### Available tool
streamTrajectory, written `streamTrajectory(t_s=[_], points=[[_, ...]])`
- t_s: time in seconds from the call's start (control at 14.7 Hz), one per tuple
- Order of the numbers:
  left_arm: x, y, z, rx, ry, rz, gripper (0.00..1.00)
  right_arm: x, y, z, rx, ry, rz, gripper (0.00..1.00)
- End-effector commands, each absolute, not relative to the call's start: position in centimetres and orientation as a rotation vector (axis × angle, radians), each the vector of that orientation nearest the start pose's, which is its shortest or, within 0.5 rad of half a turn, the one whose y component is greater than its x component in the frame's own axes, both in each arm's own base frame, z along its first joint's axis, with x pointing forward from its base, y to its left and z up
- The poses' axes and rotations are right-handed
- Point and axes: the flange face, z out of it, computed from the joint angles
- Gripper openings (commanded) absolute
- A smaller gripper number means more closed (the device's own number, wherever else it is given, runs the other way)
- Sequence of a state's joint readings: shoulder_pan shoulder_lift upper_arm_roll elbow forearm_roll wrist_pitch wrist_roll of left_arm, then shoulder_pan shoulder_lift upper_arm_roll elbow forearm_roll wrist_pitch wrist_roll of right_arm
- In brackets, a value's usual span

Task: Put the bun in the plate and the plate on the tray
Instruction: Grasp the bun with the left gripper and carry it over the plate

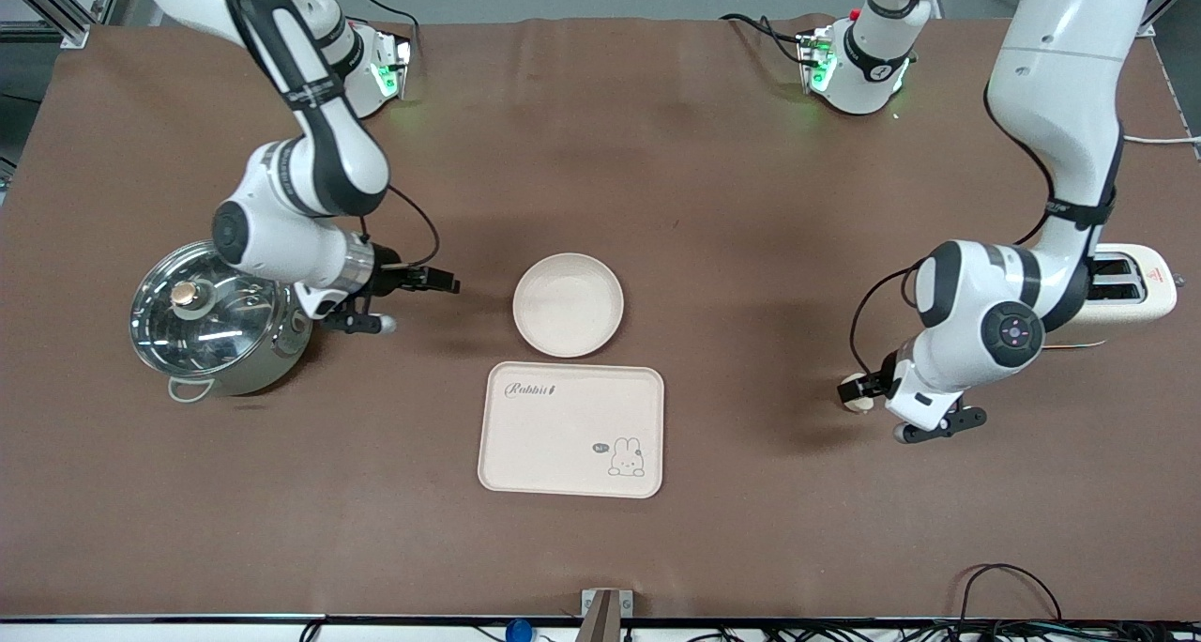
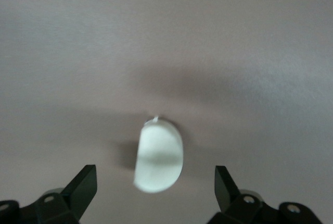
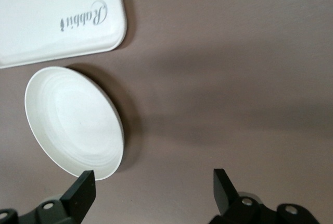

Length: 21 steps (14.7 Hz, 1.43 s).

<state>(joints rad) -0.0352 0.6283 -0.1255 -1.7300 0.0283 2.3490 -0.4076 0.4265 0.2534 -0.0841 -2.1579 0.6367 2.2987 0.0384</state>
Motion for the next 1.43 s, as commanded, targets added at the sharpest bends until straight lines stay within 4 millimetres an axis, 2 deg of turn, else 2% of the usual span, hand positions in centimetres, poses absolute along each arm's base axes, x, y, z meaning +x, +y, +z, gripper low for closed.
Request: streamTrajectory(t_s=[0.0, 0.14, 0.34, 0.48, 0.55, 0.61, 0.68, 0.82, 0.95, 1.09, 1.23, 1.36], points=[[66.5, -11.0, 19.6, -3.181, -0.453, -0.008, 0.93, 50.8, 23.0, 25.3, -2.748, 0.164, 0.216, 1.0], [66.3, -11.1, 19.1, -3.179, -0.454, -0.002, 0.82, 50.9, 24.7, 24.2, -2.761, 0.133, 0.215, 1.0], [66.1, -11.5, 19.2, -3.174, -0.47, 0.018, 0.54, 51.3, 25.2, 23.4, -2.767, 0.132, 0.213, 1.0], [65.1, -13.8, 19.0, -3.151, -0.521, 0.074, 0.33, 51.5, 25.5, 22.1, -2.776, 0.13, 0.229, 1.0], [64.8, -14.9, 19.2, -3.137, -0.572, 0.085, 0.28, 51.4, 26.1, 21.6, -2.781, 0.124, 0.238, 1.0], [64.5, -16.4, 19.8, -3.128, -0.614, 0.086, 0.28, 51.3, 26.9, 21.4, -2.783, 0.114, 0.234, 1.0], [64.0, -18.5, 21.0, -3.113, -0.644, 0.098, 0.28, 51.2, 27.4, 20.9, -2.786, 0.127, 0.213, 1.0], [61.9, -25.1, 23.4, -3.087, -0.699, 0.119, 0.28, 50.8, 28.2, 19.4, -2.794, 0.144, 0.189, 0.99], [59.2, -32.3, 24.2, -3.071, -0.776, 0.122, 0.29, 50.7, 28.6, 18.8, -2.784, 0.177, 0.176, 0.97], [56.1, -38.7, 24.0, -3.054, -0.839, 0.125, 0.29, 50.9, 28.7, 18.9, -2.781, 0.178, 0.167, 0.9], [54.7, -42.7, 24.4, -3.052, -0.912, 0.114, 0.3, 51.0, 28.8, 19.0, -2.778, 0.179, 0.167, 0.8], [53.1, -45.4, 23.6, -3.04, -0.976, 0.153, 0.34, 51.0, 28.9, 19.1, -2.778, 0.176, 0.165, 0.7]])
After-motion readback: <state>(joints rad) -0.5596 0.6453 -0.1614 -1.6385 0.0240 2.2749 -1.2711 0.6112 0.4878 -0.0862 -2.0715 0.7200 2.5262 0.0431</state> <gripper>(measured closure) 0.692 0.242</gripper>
